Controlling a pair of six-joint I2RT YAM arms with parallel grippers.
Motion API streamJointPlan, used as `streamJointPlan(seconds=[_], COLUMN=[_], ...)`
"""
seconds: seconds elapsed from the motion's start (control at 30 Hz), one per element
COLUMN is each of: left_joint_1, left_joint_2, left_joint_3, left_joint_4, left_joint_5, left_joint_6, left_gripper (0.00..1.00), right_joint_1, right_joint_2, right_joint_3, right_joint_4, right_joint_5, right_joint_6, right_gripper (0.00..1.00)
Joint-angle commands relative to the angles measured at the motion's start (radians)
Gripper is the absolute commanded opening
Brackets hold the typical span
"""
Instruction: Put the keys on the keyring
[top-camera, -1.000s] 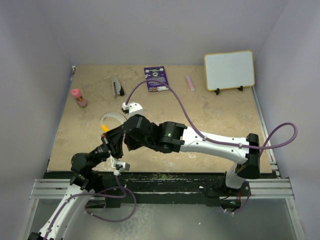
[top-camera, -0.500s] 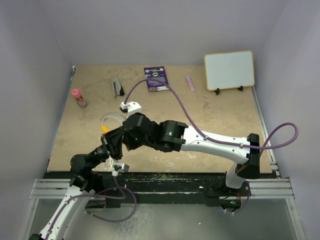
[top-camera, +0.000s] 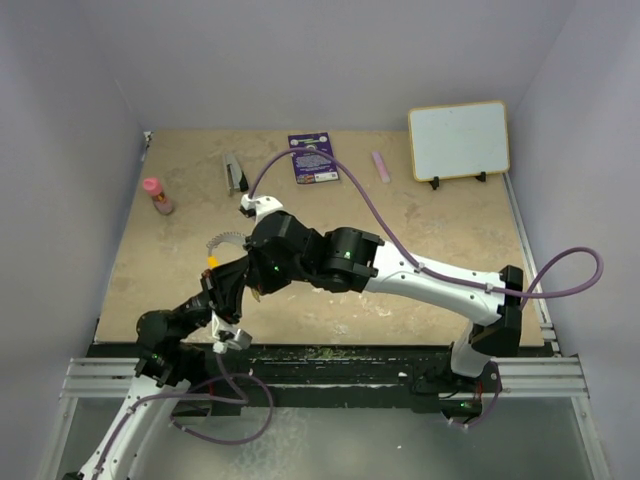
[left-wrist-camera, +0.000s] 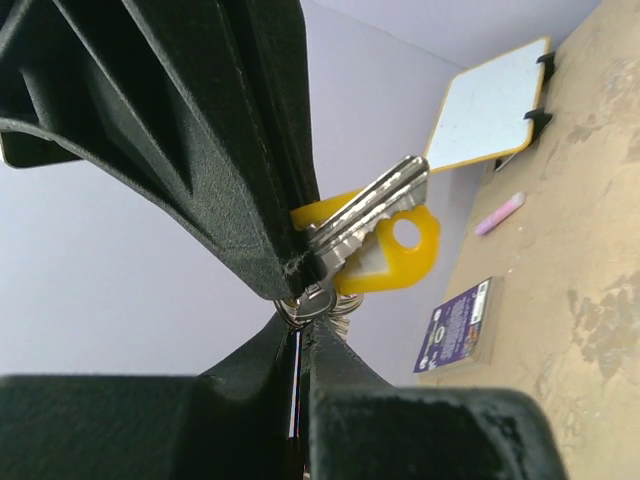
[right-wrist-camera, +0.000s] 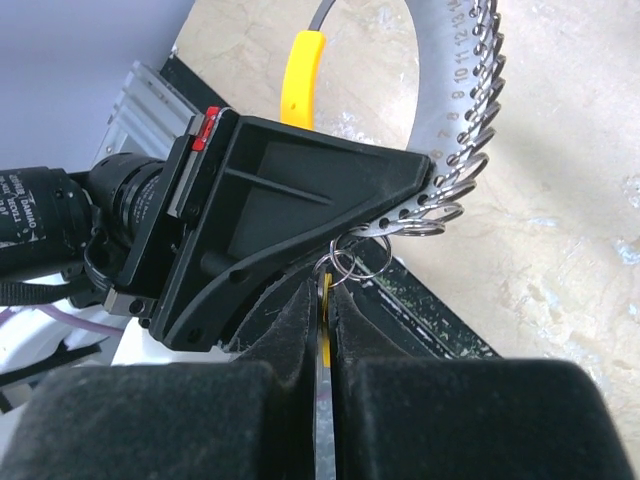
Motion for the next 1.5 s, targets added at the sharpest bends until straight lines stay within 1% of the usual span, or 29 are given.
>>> streamJointPlan(seconds=[0.0, 0.27, 0.43, 0.57, 0.7, 0.8, 0.97, 1.07, 1.17, 1.2, 1.27, 1.33, 1.4, 1.47], left_joint_1=[0.001, 0.001, 0.000, 0.001, 0.001, 0.001, 0.001, 0.001, 0.001, 0.001, 0.002, 0.002, 0.002, 0.002], left_joint_2=[-0.045, -0.043, -0.040, -0.035, -0.032, -0.028, -0.014, 0.016, 0.062, 0.077, 0.118, 0.173, 0.224, 0.258], left_joint_3=[0.048, 0.073, 0.071, 0.073, 0.079, 0.082, 0.077, 0.080, 0.110, 0.124, 0.168, 0.226, 0.252, 0.247], left_joint_4=[-0.112, -0.179, -0.177, -0.162, -0.157, -0.151, -0.109, -0.063, -0.075, -0.094, -0.196, -0.266, -0.273, -0.214], left_joint_5=[0.109, 0.145, 0.153, 0.157, 0.158, 0.171, 0.174, 0.165, 0.186, 0.197, 0.221, 0.227, 0.158, 0.048], left_joint_6=[-0.088, -0.100, -0.126, -0.172, -0.208, -0.242, -0.327, -0.437, -0.542, -0.550, -0.545, -0.546, -0.577, -0.607], left_gripper=[0.03, 0.03, 0.03, 0.03, 0.03, 0.03, 0.03, 0.03, 0.03, 0.03, 0.03, 0.03, 0.03, 0.03], right_joint_1=[-0.025, -0.045, -0.061, -0.074, -0.092, -0.105, -0.117, -0.122, -0.135, -0.139, -0.145, -0.149, -0.154, -0.155], right_joint_2=[-0.003, 0.017, 0.039, 0.046, 0.049, 0.051, 0.052, 0.056, 0.062, 0.055, 0.033, -0.003, -0.058, -0.143], right_joint_3=[0.087, 0.135, 0.183, 0.201, 0.217, 0.221, 0.208, 0.198, 0.215, 0.216, 0.203, 0.179, 0.120, -0.011], right_joint_4=[0.004, -0.047, -0.088, -0.095, -0.099, -0.098, -0.078, -0.040, -0.041, -0.037, -0.031, -0.059, -0.089, -0.078], right_joint_5=[-0.024, -0.063, -0.093, -0.121, -0.146, -0.170, -0.203, -0.216, -0.204, -0.199, -0.211, -0.178, -0.114, -0.049], right_joint_6=[-0.015, -0.015, -0.017, -0.014, -0.011, -0.007, -0.005, -0.007, -0.025, -0.044, -0.088, -0.116, -0.123, -0.129], right_gripper=[0.00, 0.00, 0.00, 0.06, 0.09, 0.15, 0.17, 0.17, 0.17, 0.17, 0.17, 0.18, 0.17, 0.17])
